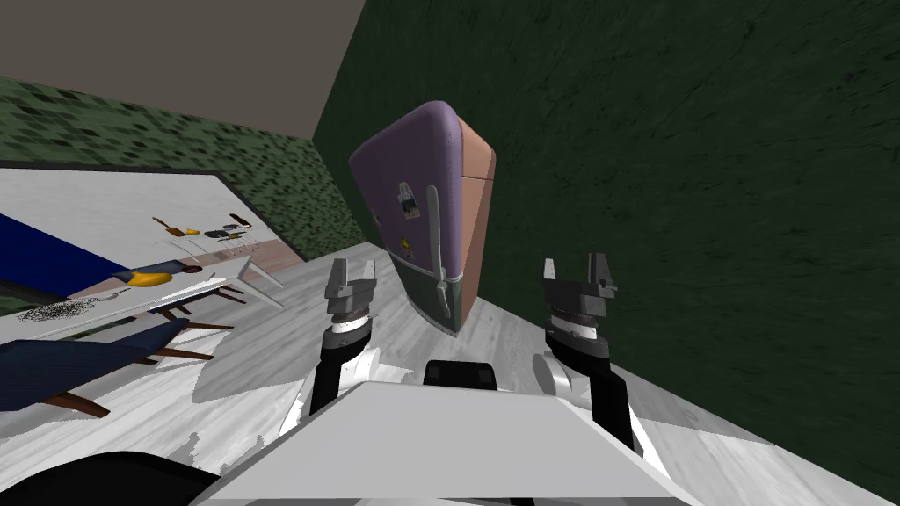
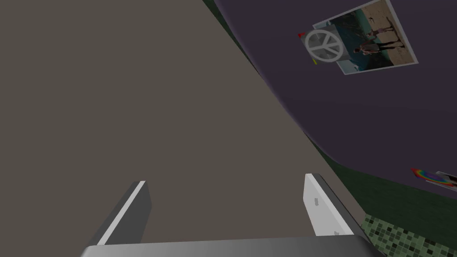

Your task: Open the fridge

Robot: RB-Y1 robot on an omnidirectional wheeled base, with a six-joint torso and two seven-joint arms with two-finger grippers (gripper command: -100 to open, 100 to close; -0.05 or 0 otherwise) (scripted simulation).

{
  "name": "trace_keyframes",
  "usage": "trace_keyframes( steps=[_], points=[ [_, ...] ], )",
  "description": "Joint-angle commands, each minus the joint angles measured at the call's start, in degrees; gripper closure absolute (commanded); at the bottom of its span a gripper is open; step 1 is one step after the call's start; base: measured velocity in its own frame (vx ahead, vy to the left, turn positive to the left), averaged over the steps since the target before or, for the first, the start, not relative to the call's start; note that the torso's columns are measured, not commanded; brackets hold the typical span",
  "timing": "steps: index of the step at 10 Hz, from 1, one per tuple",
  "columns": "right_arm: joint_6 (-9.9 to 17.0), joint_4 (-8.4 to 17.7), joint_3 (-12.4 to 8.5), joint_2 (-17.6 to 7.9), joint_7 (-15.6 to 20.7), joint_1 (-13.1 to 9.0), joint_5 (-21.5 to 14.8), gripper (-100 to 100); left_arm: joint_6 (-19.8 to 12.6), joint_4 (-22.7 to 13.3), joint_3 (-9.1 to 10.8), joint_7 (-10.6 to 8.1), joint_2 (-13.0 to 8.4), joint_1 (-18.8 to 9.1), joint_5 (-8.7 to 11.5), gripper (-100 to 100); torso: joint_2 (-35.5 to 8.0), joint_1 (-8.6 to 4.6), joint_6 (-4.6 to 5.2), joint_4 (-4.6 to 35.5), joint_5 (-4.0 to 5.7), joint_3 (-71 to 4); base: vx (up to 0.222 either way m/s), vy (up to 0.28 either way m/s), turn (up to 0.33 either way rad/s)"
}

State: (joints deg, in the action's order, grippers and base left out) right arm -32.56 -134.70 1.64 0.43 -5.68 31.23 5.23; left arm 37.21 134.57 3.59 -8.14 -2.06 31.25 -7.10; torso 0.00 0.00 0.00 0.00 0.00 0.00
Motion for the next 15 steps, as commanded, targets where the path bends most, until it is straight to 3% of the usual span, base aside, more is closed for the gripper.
trace_keyframes(
  steps=[1,9,10,12,15],
  points=[
    [0.0,0.0,0.0,0.0,0.0,0.0,0.0,0,0.0,0.0,0.00,0.00,0.0,0.0,0.0,0,-2.3,0.00,0.00,2.3,0.00,-4.7,0.000,0.000,0.000],
    [0.0,0.0,0.0,0.0,0.0,0.0,0.0,0,0.0,0.0,0.00,0.00,0.0,0.0,0.0,0,-35.4,0.00,0.00,35.4,0.00,-70.7,0.000,0.000,0.000],
    [0.0,0.0,0.0,0.0,0.0,0.0,0.0,0,-0.6,-0.5,-0.15,-0.01,-1.7,-0.1,-0.3,-100,-39.6,0.00,0.00,39.6,0.00,-79.2,0.013,-0.001,-0.050],
    [0.0,0.0,0.0,0.0,0.0,0.0,0.0,0,-2.1,-1.8,-0.50,-0.04,-3.9,-0.4,-0.9,-100,-42.0,0.00,0.00,42.0,0.00,-84.3,0.017,-0.006,-0.078],
    [0.0,0.0,0.0,0.0,0.0,0.0,0.0,0,-4.9,-4.2,-1.17,-0.09,-6.4,-0.9,-2.0,-100,-42.3,-0.01,0.00,42.3,0.01,-84.6,0.033,-0.006,-0.112]
  ],
)
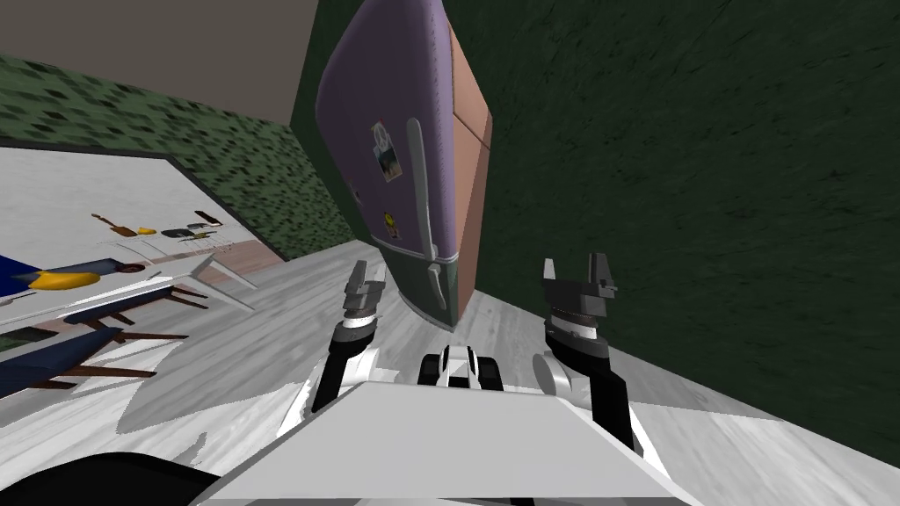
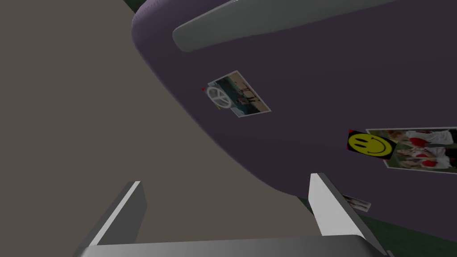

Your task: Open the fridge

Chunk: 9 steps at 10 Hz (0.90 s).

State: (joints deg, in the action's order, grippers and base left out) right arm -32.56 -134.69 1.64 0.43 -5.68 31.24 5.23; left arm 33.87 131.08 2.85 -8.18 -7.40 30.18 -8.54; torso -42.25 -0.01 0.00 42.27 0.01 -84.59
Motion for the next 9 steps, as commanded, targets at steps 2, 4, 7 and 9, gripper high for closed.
trace_keyframes(
  steps=[2,4,7,9],
  points=[
    [0.0,0.0,0.0,0.0,0.0,0.0,0.0,0,-3.9,-2.6,-0.97,-0.08,-2.9,-0.3,-1.5,-100,0.0,0.00,0.01,0.0,-0.01,0.0,0.039,-0.007,-0.119],
    [0.0,0.0,0.0,0.0,0.0,0.0,0.0,0,-6.1,-4.6,-1.49,-0.11,-4.6,-0.7,-2.4,-100,-0.1,0.01,0.00,0.0,0.00,0.0,0.034,-0.008,-0.117],
    [0.0,0.0,0.0,0.0,0.0,0.0,0.0,0,-9.3,-7.3,-2.23,-0.16,-7.1,-1.2,-3.6,-100,0.0,0.01,0.00,0.0,-0.01,0.0,0.034,-0.010,-0.123],
    [0.0,0.0,0.0,0.0,0.0,0.0,0.0,0,-11.6,-9.3,-2.78,-0.20,-9.4,-1.7,-4.5,-100,0.0,0.02,0.00,0.0,-0.01,0.0,0.039,-0.005,-0.128]
  ],
)
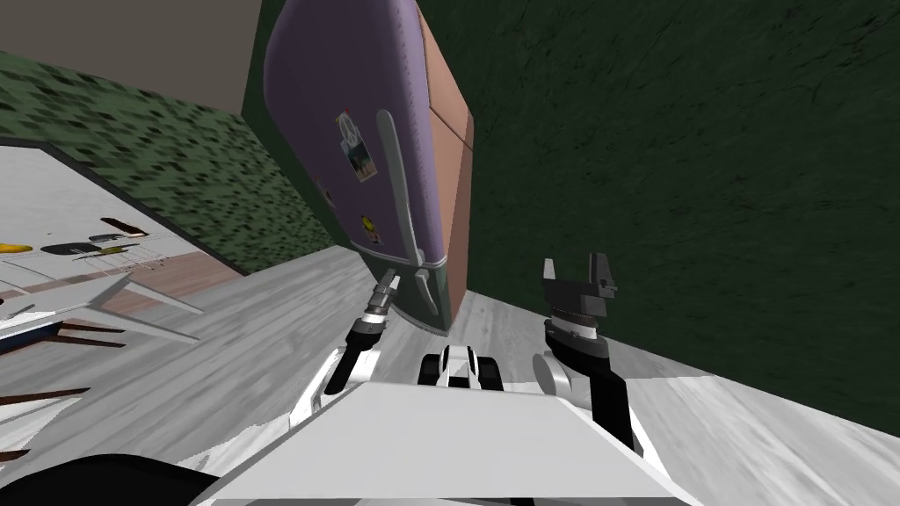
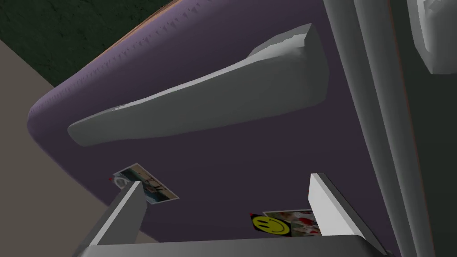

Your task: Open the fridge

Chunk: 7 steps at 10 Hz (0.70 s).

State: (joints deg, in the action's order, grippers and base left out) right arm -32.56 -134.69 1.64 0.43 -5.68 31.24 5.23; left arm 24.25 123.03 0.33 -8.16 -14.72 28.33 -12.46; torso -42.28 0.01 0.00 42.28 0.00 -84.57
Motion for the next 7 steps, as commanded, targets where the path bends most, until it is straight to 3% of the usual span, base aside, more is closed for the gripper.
trace_keyframes(
  steps=[1,4,7],
  points=[
    [0.0,0.0,0.0,0.0,0.0,0.0,0.0,0,-2.6,-1.8,-0.40,-0.24,-2.8,0.1,-0.9,-100,0.0,0.01,0.00,0.0,0.00,0.0,0.035,-0.001,-0.084],
    [0.0,0.0,0.0,0.0,0.0,0.0,0.0,0,-6.2,-4.9,-1.26,-0.29,-6.6,-0.6,-2.3,-100,0.0,0.00,0.00,0.0,0.00,0.0,0.035,0.002,-0.119],
    [0.0,0.0,0.0,0.0,0.0,0.0,0.0,0,-8.7,-7.0,-1.84,-0.33,-9.2,-1.1,-3.3,-100,0.0,-0.02,-0.01,0.0,0.01,0.0,0.034,-0.002,-0.101]
  ],
)
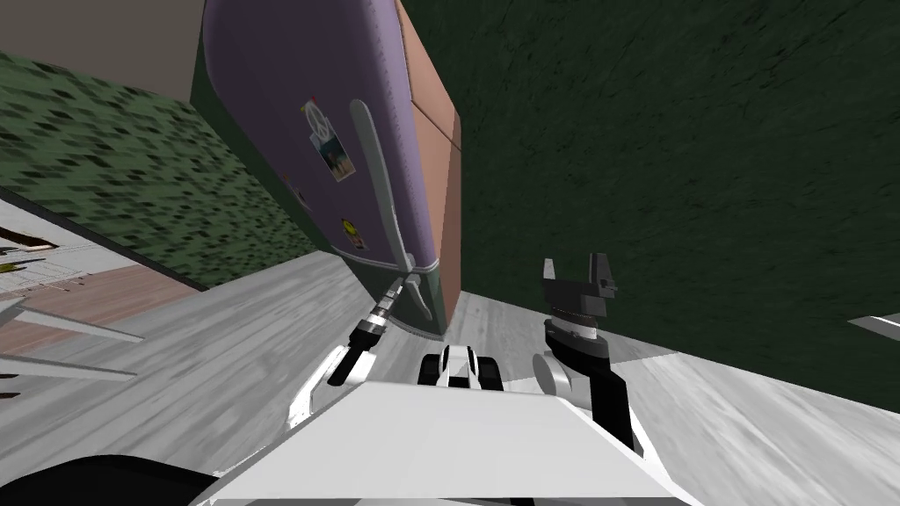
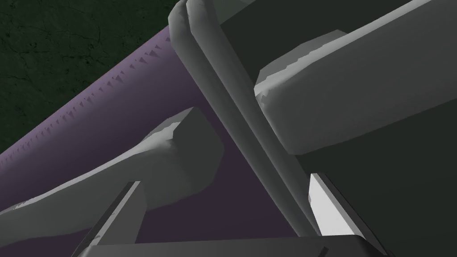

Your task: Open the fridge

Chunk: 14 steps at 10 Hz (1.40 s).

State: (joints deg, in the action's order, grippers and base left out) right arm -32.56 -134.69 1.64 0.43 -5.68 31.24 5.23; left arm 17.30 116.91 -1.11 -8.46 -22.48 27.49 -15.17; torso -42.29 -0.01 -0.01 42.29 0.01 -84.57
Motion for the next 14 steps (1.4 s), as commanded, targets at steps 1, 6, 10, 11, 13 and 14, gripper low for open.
trace_keyframes(
  steps=[1,6,10,11,13,14],
  points=[
    [0.0,0.0,0.0,0.0,0.0,0.0,0.0,0,-2.6,-1.6,-0.60,-0.04,-2.2,-0.4,-0.9,-100,0.0,-0.01,0.01,0.0,0.00,0.0,0.029,-0.008,-0.086],
    [0.0,0.0,0.0,0.0,0.0,0.0,0.0,0,-6.0,-5.1,-1.33,-0.11,-5.8,-1.2,-2.4,-100,0.3,0.02,0.10,-0.1,-0.05,-0.2,0.030,0.000,-0.101],
    [0.0,0.0,0.0,0.0,0.0,0.0,0.0,0,-5.9,-11.6,2.10,-0.49,-7.0,-4.9,-1.1,-100,-0.1,-0.05,0.05,0.0,-0.03,0.1,-0.113,-0.015,-0.210],
    [0.0,0.0,0.0,0.0,0.0,0.0,0.0,0,-5.8,-13.6,3.85,-0.70,-7.6,-6.8,-0.4,-100,0.2,0.01,0.00,-0.1,-0.07,-0.1,-0.088,-0.037,-0.222],
    [0.0,0.0,0.0,0.0,0.0,0.0,0.0,0,-5.7,-16.8,5.60,-0.92,-8.2,-8.6,0.3,-100,0.3,0.04,0.05,-0.2,-0.08,-0.1,-0.085,-0.023,-0.211],
    [0.0,0.0,0.0,0.0,0.0,0.0,0.0,0,-5.7,-18.0,5.60,-0.92,-8.2,-8.6,0.3,-100,0.2,0.17,0.03,-0.2,-0.13,-0.1,-0.089,-0.014,-0.155]
  ],
)
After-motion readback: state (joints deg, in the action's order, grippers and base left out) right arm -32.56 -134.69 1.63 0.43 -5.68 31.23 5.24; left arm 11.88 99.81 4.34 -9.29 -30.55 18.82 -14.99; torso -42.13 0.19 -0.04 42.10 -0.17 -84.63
